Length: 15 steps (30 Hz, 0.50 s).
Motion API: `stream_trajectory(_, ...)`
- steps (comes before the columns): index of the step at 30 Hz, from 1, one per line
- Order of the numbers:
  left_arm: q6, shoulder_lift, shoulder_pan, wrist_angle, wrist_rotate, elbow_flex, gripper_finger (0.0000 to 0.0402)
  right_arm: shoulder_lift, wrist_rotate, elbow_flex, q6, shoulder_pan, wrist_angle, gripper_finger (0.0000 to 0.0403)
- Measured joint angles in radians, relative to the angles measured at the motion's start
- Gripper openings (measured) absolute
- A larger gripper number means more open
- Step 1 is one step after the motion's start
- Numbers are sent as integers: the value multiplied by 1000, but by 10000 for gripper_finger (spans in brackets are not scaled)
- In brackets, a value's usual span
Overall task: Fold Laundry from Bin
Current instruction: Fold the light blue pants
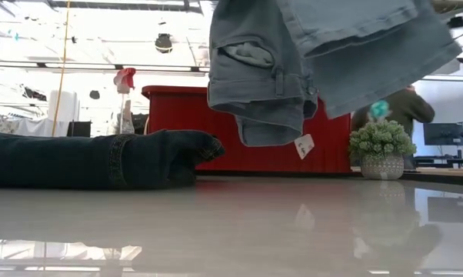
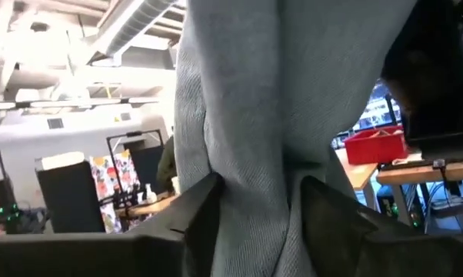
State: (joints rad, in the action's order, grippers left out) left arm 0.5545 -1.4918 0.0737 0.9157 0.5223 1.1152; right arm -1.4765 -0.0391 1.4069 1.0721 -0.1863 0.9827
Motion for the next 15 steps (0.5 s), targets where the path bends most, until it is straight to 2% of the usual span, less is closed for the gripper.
stream_trajectory(5,74,5,-10,-15,-20,33,26,0,-29,0,68,-19,5,42)
stream_trajectory(6,86,6,-12,-13,-21,40,15,0,-38,0,80,-19,7,43)
stream_trajectory(9,137,15,-21,-16,-20,50,6,0,-87,0,124,-33,41,45)
stream_trajectory(15,171,89,-24,-38,-25,53,2,-2,-289,65,225,-70,100,47)
